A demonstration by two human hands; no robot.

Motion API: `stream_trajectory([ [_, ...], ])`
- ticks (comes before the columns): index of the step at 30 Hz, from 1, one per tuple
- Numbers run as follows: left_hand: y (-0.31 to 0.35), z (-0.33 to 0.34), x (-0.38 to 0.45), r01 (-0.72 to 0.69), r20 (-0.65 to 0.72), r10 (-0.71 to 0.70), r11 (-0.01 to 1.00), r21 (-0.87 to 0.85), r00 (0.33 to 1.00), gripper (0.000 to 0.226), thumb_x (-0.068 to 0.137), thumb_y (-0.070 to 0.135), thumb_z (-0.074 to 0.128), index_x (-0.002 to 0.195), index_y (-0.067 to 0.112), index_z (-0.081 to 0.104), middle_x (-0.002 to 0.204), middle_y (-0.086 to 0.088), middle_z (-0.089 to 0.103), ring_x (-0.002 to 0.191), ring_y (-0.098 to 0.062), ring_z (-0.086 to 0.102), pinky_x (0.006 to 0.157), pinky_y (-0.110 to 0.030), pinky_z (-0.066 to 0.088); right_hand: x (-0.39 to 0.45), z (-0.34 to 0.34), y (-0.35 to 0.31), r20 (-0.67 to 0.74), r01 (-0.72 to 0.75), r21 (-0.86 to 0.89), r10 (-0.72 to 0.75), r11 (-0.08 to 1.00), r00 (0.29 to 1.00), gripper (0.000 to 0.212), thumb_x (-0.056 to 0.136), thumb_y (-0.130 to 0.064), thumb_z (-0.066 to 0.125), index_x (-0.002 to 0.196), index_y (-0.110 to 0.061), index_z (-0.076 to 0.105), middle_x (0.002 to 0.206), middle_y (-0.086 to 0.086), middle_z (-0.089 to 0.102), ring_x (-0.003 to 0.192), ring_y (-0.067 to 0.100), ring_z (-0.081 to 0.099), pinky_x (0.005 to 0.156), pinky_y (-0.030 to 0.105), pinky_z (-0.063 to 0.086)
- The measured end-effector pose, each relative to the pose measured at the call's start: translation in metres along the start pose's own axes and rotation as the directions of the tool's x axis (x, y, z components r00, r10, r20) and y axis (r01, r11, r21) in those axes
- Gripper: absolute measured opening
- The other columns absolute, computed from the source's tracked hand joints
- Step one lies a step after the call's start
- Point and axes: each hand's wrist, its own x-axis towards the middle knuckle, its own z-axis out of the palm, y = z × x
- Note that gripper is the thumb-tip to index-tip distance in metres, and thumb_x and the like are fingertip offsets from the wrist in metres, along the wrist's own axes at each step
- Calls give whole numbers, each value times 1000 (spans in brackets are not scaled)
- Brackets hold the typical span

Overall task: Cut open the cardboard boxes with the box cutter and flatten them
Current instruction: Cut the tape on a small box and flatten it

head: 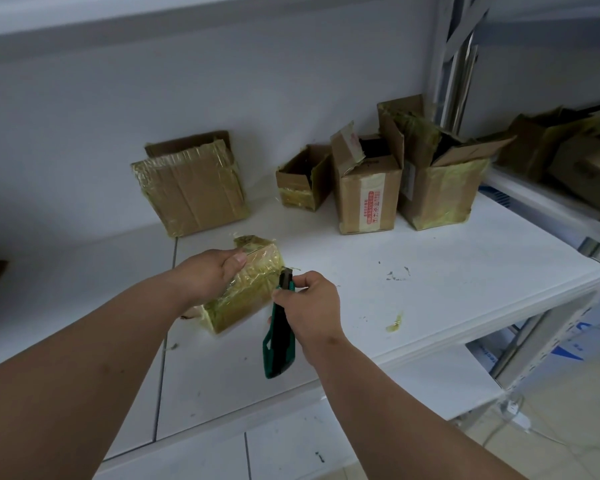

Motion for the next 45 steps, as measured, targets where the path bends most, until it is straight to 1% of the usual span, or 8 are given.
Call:
stream_trajectory([
  [7, 0, 1, 3, 25, -1, -26, 999, -25, 1000, 52, 105, 42, 26, 152, 20, 33, 154, -8, 38, 139, -25, 38, 110, -28, 29, -4, 12, 1, -47, 49, -23, -50, 999, 998, 13, 85, -9, 63, 85, -19, 55, 80, 2, 60, 71, 17, 60, 63, 29, 53],
  [13, 0, 3, 2, 26, -9, -27, 999, -46, 1000, 52, 105, 41, 27, 152, 18, 32, 154, -9, 37, 138, -26, 39, 107, -27, 30, -9, 20, 0, -67, 43, -25, -45, 999, 997, 12, 83, -8, 61, 83, -17, 53, 79, 1, 59, 66, 14, 55, 55, 24, 46],
  [19, 2, 3, 1, 1, 17, -1, 999, -38, 1000, 50, 106, 39, 27, 152, 20, 32, 155, -8, 37, 139, -25, 38, 108, -28, 31, -22, 30, 3, 75, 58, -64, -54, 996, 996, 12, 83, -7, 62, 80, -17, 56, 72, -2, 57, 62, 11, 54, 53, 22, 48],
  [25, -19, -8, -1, 37, 66, -29, 993, -109, 997, 59, 98, 56, 37, 152, 33, 31, 155, 3, 37, 138, -19, 39, 112, -30, 29, -18, 20, 3, 141, -3, -33, 8, 999, 990, 22, 82, -9, 68, 83, -30, 59, 83, 6, 68, 78, 33, 72, 73, 49, 61],
  [30, -45, -24, -9, 81, 266, -1, 954, -289, 964, 66, 88, 43, 67, 145, 47, 35, 149, 11, 39, 128, -13, 42, 103, -27, 31, -8, 0, -4, 151, -108, 58, 98, 993, 984, 18, 88, -4, 67, 101, -16, 61, 76, 6, 66, 55, 23, 65, 49, 27, 50],
  [36, -51, -16, -11, -78, 233, 102, 991, -112, 967, 73, 80, 61, 56, 146, 52, 27, 153, 33, 15, 137, -3, 29, 107, -22, 24, -3, -6, -8, 190, -124, 10, 119, 992, 974, 15, 92, -6, 64, 99, -19, 61, 75, 9, 65, 51, 20, 61, 48, 25, 49],
  [41, -54, -8, 0, -132, 218, 128, 991, 4, 968, 76, 77, 71, 45, 147, 53, 21, 158, 27, 8, 148, -6, 12, 122, -36, 14, -18, -3, 2, 264, -125, -37, 130, 991, 956, 16, 88, -2, 68, 99, -13, 66, 73, 10, 64, 48, 19, 61, 44, 22, 46],
  [45, -53, -3, 4, -140, 200, 131, 990, 32, 971, 65, 89, 59, 49, 148, 52, 22, 159, 25, 9, 148, -8, 13, 121, -35, 16, -31, -4, 8, 275, -121, -37, 126, 992, 953, 22, 89, -3, 66, 109, -11, 66, 72, 8, 63, 48, 19, 61, 44, 21, 46],
])
